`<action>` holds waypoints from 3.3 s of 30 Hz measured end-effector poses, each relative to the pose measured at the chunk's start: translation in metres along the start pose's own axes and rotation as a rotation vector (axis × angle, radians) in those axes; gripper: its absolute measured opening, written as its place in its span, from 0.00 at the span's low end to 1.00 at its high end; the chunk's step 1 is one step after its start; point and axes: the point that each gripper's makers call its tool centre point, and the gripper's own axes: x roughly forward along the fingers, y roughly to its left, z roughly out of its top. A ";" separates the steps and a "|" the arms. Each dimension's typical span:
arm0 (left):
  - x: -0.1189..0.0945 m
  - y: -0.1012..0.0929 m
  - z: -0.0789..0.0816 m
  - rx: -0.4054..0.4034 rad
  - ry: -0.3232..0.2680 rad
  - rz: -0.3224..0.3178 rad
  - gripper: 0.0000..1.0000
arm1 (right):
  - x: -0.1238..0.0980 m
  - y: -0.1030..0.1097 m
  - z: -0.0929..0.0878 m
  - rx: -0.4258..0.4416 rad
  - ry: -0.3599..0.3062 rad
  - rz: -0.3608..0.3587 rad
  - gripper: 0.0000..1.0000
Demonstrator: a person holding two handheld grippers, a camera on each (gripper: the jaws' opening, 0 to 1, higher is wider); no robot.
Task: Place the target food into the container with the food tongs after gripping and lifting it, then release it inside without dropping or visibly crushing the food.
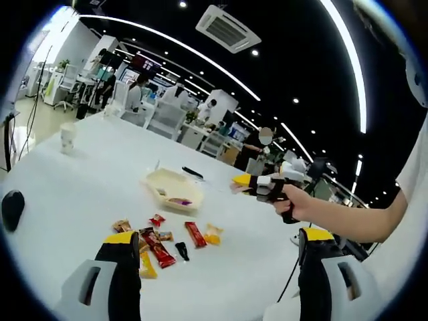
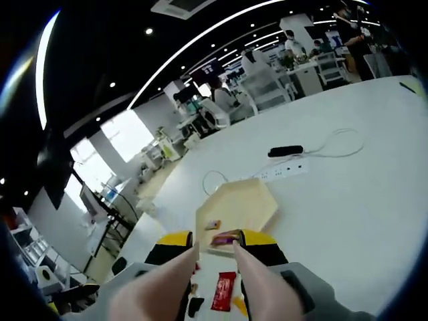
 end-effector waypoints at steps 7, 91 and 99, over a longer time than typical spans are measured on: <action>-0.003 0.003 -0.003 0.006 0.015 0.012 0.99 | 0.001 0.000 -0.009 0.005 0.013 -0.002 0.27; -0.011 0.014 -0.008 -0.013 0.005 0.038 0.99 | -0.004 -0.033 -0.084 0.001 0.062 -0.227 0.28; -0.012 0.013 -0.010 -0.014 0.009 0.040 0.99 | -0.004 -0.031 -0.096 0.028 0.063 -0.232 0.28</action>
